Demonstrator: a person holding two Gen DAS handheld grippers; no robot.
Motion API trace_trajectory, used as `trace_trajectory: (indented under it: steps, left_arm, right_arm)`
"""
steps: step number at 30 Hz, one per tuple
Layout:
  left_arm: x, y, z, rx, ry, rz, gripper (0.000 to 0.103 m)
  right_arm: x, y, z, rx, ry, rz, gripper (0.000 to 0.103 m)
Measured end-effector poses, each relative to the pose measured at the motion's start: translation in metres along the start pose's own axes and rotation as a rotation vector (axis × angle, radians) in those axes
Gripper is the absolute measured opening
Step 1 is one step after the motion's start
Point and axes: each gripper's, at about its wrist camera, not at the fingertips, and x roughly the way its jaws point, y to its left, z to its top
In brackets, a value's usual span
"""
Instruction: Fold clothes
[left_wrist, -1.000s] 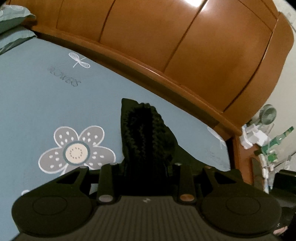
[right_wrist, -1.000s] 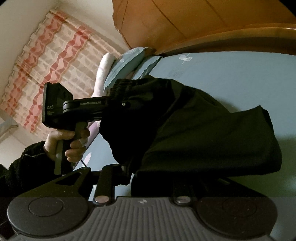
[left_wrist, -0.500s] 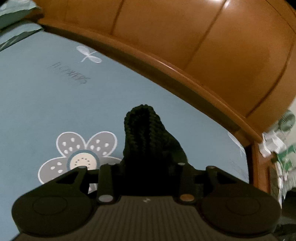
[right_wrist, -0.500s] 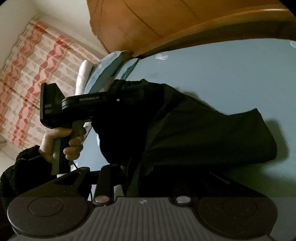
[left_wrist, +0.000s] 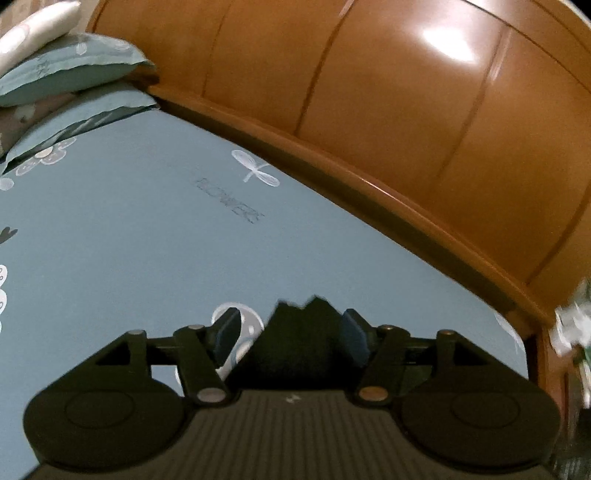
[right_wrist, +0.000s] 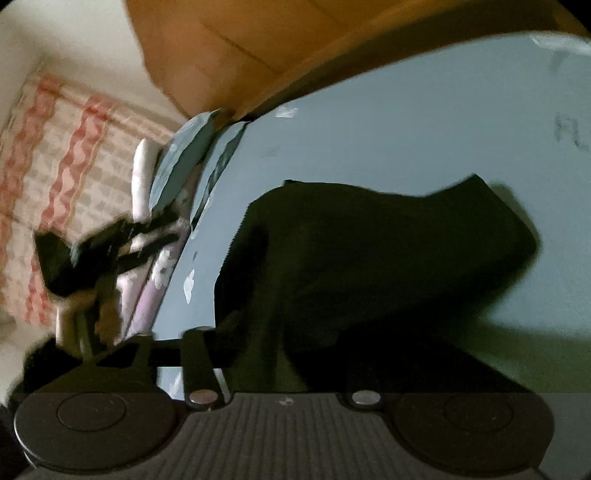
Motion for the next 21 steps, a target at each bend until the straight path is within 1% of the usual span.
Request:
trace_trajectory:
  steps: [1,4,5,8,10,11,12,13,15,18,21]
  left_arm:
    - [-0.003,0.000,-0.010,0.013,0.009,-0.004,0.064]
    - [-0.012,0.001,-0.045,0.046,0.031,-0.009,0.064]
    - [-0.014,0.003,-0.060,0.043,0.040,-0.016,0.064]
    - [-0.017,0.015,-0.093,-0.028,0.072,-0.037,0.064]
    - [-0.022,0.024,-0.116,-0.110,0.081,-0.047,0.064]
    - [-0.024,0.029,-0.127,-0.150,0.087,-0.055,0.064]
    - [-0.026,0.032,-0.137,-0.186,0.093,-0.064,0.064]
    - [-0.027,0.034,-0.145,-0.208,0.100,-0.068,0.064]
    - [-0.029,0.036,-0.161,-0.235,0.115,-0.072,0.064]
    - [-0.032,0.034,-0.171,-0.217,0.133,-0.070,0.064]
    - [-0.036,0.033,-0.170,-0.194,0.136,-0.078,0.064]
  right_arm:
    - [-0.001,-0.005,0.001,0.031,-0.005,0.004,0.074]
    - [-0.008,-0.023,0.003,0.133,-0.036,0.026,0.079]
    - [-0.009,-0.030,0.004,0.170,-0.046,0.039,0.080]
    - [-0.011,-0.050,0.005,0.260,-0.100,0.055,0.081]
    - [-0.012,-0.064,0.006,0.318,-0.139,0.064,0.079]
    - [-0.013,-0.071,0.006,0.347,-0.158,0.068,0.076]
    - [-0.013,-0.073,0.007,0.348,-0.175,0.064,0.062]
    - [-0.013,-0.072,0.010,0.321,-0.180,0.044,0.040]
    - [-0.014,-0.066,0.016,0.254,-0.182,-0.006,0.020]
    - [-0.018,-0.045,0.030,0.094,-0.196,-0.083,0.011]
    - [-0.020,-0.018,0.040,-0.114,-0.198,-0.203,0.010]
